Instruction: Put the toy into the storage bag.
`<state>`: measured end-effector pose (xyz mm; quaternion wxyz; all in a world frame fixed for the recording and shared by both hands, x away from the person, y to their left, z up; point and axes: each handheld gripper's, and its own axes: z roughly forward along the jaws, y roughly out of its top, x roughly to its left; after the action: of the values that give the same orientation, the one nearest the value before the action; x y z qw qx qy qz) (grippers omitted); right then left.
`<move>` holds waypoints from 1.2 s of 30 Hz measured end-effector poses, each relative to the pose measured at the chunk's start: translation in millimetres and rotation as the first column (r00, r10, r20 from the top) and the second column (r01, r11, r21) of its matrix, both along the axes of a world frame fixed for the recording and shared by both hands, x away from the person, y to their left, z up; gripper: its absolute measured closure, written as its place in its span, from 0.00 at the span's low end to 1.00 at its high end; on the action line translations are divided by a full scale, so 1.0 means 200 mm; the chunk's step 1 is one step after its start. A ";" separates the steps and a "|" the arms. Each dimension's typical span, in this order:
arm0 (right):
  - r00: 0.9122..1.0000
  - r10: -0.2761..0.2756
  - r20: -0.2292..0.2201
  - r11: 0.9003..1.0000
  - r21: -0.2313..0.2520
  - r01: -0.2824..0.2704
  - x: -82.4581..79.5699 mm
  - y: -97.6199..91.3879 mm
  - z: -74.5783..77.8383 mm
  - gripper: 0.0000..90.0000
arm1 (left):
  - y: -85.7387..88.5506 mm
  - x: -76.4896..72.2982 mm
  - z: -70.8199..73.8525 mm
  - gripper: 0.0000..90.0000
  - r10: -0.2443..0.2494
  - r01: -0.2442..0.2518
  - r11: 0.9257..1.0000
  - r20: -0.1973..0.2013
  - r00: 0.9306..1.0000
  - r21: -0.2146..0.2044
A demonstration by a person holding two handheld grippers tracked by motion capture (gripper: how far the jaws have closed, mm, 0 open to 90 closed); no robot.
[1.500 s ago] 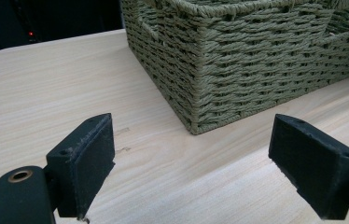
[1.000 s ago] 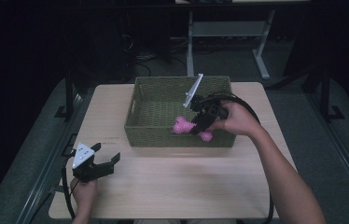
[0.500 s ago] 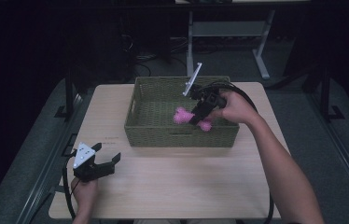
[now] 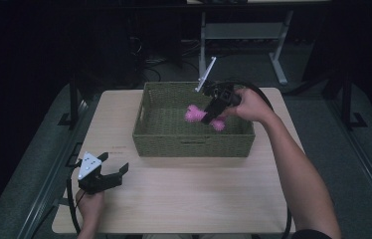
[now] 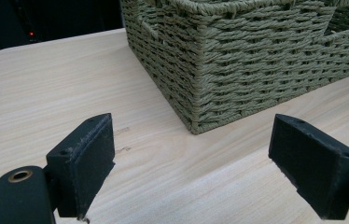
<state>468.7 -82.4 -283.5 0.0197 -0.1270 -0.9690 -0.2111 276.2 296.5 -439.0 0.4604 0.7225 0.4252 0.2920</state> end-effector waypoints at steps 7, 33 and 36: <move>1.000 -0.020 -0.015 1.000 -0.002 0.020 0.06 0.00 -0.04 0.65 | 0.00 0.00 0.00 0.15 0.000 0.000 1.000 0.001 1.000 -0.003; 0.996 -0.071 -0.059 0.997 -0.008 0.071 0.16 -0.02 -0.18 0.64 | 0.01 0.00 0.00 0.15 0.003 -0.003 1.000 0.000 1.000 -0.002; 0.995 -0.073 -0.064 0.997 -0.017 0.072 0.16 -0.02 -0.19 0.64 | 0.01 0.00 0.00 0.15 0.004 -0.004 1.000 0.001 1.000 -0.004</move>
<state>501.1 -86.1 -321.9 0.0423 -0.1691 -0.9641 -0.2004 275.3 298.7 -438.6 0.4612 0.7207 0.4271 0.2924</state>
